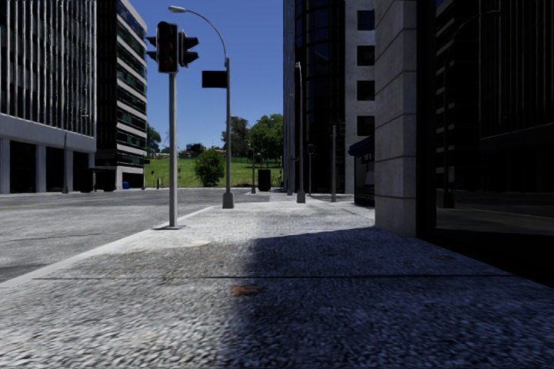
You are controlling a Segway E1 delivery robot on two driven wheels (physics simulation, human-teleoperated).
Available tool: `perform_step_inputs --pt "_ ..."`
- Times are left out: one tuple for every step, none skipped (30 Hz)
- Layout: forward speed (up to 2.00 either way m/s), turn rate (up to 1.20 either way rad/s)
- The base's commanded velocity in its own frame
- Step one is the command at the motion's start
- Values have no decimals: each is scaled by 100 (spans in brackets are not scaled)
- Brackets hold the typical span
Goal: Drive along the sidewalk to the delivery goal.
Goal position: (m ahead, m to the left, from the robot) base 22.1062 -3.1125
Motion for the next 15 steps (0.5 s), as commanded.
perform_step_inputs --pt "200 0" --pt "200 0" --pt "200 0" --pt "200 0" --pt "200 0" --pt "200 0" --pt "200 0" --pt "200 0" --pt "200 0" --pt "200 0" --pt "200 0" --pt "200 0" --pt "200 0" --pt "200 0" --pt "200 0"
